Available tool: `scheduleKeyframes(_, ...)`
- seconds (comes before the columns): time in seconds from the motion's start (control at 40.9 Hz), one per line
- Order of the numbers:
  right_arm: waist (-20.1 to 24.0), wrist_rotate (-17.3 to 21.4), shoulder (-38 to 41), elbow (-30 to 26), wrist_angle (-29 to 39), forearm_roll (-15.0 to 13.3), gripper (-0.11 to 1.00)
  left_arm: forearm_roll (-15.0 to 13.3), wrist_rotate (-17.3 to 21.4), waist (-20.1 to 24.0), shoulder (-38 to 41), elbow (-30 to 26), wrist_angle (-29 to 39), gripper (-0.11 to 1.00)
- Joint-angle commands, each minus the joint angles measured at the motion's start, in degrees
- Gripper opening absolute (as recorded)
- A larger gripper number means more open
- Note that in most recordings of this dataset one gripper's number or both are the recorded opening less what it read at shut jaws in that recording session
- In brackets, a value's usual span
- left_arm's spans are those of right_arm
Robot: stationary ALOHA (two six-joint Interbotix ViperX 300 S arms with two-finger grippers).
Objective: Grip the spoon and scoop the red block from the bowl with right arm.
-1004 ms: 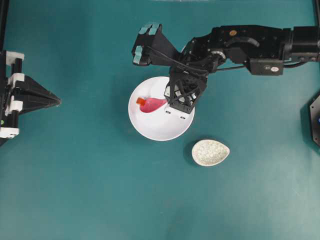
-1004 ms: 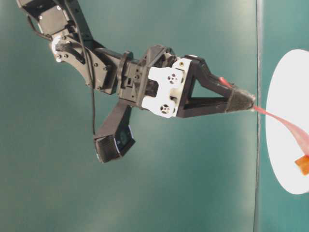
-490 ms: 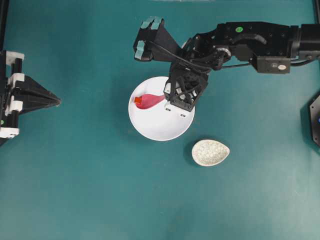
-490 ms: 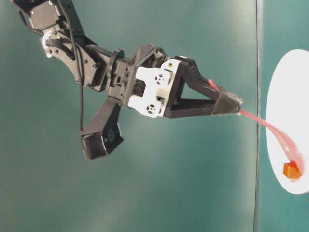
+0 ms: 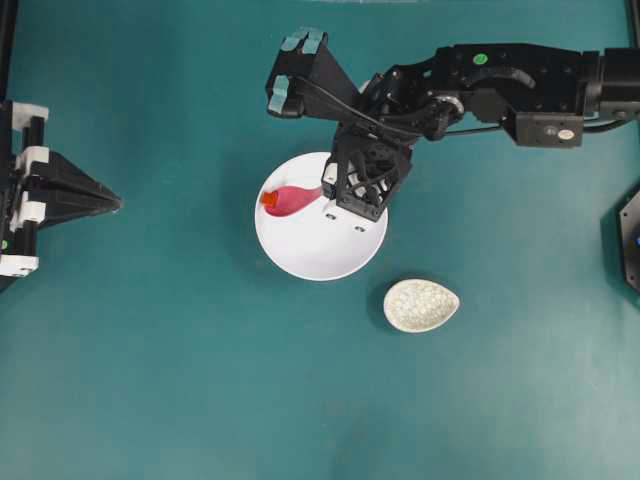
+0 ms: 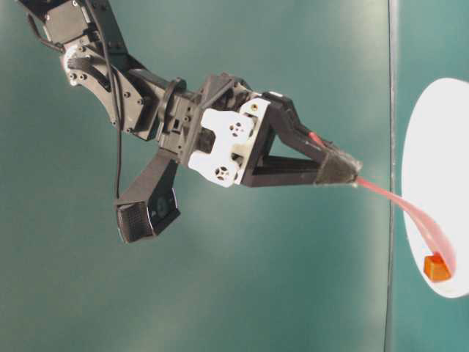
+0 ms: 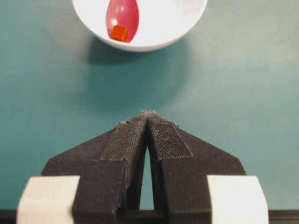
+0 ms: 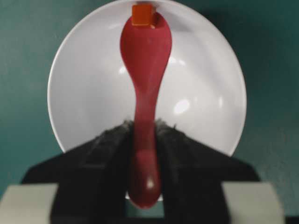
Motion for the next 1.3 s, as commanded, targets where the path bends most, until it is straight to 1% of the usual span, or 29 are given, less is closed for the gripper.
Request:
scheduleKeyframes(0.0, -0.09, 0.00, -2.64, -0.18, -0.70, 0.18, 0.24, 0.09, -0.09, 0.18, 0.26, -1.67, -0.62, 0.00)
scheduleKeyframes(0.171, 0.18, 0.09, -3.69, 1.76, -1.41, 0.62, 0.24, 0.09, -0.09, 0.18, 0.26, -1.76, -0.62, 0.00)
scheduleKeyframes(0.465, 1.14, 0.18, -6.42, 6.15, -6.50, 2.29, 0.24, 0.09, -0.09, 0.18, 0.62, -1.67, -0.62, 0.00)
scheduleKeyframes(1.053, 1.32, 0.18, -6.94, 8.96, -10.11, 2.20, 0.24, 0.09, -0.18, 0.26, 0.62, -1.76, -0.62, 0.00)
scheduleKeyframes(1.273, 2.11, 0.09, -6.94, 10.63, -13.45, 2.29, 0.24, 0.09, -0.09, 0.18, 0.62, -1.76, -0.62, 0.00)
